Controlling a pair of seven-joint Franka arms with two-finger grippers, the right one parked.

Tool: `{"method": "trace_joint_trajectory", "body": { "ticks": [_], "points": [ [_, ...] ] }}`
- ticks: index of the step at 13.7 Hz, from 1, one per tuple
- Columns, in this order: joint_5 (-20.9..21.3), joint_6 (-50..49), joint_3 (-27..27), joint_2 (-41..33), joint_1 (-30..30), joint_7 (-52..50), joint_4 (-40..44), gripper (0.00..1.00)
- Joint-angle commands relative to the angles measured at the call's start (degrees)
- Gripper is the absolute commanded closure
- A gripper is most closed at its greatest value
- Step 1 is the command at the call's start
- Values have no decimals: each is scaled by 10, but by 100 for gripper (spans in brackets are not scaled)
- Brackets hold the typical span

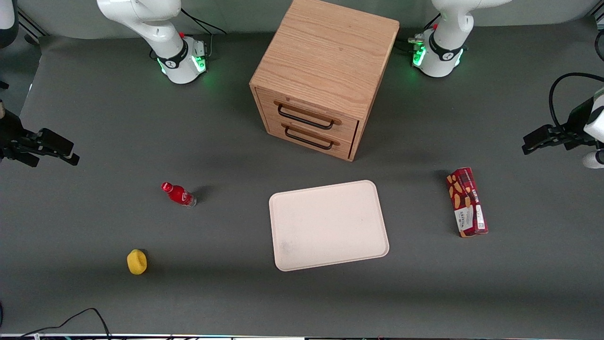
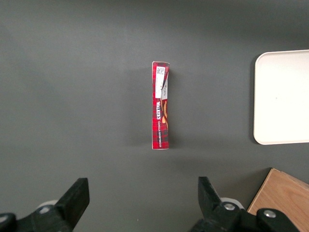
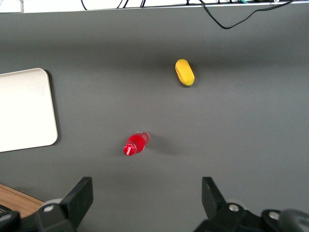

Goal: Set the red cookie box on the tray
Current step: 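Move the left gripper down over the red cookie box, fingers open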

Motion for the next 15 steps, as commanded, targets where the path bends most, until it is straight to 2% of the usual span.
{"method": "trace_joint_trajectory", "body": {
  "ticks": [1, 15],
  "points": [
    [-3, -14, -2, 7, -1, -2, 16, 0],
    [-3, -24, -6, 27, -7, 0, 14, 0]
  ]
}}
